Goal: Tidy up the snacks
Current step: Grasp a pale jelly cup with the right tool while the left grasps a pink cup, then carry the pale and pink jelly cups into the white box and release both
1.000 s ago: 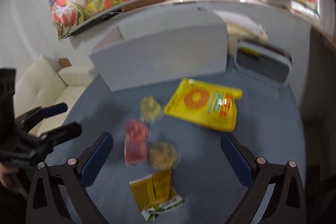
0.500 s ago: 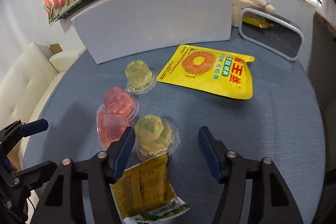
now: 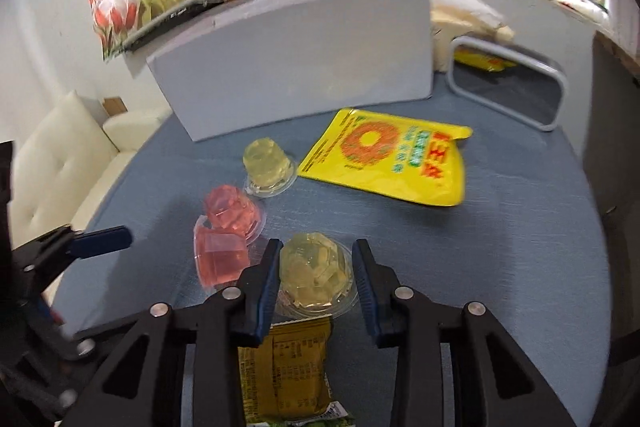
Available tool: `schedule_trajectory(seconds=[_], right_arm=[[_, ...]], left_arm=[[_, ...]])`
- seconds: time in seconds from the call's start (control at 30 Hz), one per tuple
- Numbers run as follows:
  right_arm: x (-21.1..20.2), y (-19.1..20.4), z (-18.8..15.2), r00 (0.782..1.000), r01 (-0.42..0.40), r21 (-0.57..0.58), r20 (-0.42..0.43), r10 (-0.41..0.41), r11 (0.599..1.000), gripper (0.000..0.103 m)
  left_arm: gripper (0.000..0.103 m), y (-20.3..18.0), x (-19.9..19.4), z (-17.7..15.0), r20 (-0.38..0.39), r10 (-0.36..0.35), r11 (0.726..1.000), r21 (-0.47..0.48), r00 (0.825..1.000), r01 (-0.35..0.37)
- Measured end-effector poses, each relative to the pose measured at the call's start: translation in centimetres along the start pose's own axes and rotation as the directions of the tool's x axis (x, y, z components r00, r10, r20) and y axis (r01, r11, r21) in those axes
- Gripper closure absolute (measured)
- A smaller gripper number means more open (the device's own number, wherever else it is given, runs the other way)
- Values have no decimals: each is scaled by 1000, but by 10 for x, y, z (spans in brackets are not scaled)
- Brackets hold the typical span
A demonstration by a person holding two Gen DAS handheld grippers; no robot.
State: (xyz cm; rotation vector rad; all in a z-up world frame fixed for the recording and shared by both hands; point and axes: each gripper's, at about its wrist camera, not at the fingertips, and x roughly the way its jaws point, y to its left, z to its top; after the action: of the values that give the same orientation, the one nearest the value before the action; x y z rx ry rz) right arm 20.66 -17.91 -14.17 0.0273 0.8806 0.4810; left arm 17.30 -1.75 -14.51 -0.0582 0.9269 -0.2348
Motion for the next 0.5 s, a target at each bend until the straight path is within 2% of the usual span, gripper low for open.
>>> schedule_trajectory(seconds=[0.13,0.4,0.5], right_arm=[[-30,-8,-1,999,9,9,44,-10,1000,65],[-71,-20,-1,992,-5,28,123,2,1000,65],[-74,-21,-3,992,-21,38,125,16,999,65]], left_arm=[[0,-12,17,10,-19,11,1000,16,1000,-11],[3,-14,43,12,-56,31,999,-40,998,-33],[25,-17,43,12,-52,55,998,-14,997,-56]])
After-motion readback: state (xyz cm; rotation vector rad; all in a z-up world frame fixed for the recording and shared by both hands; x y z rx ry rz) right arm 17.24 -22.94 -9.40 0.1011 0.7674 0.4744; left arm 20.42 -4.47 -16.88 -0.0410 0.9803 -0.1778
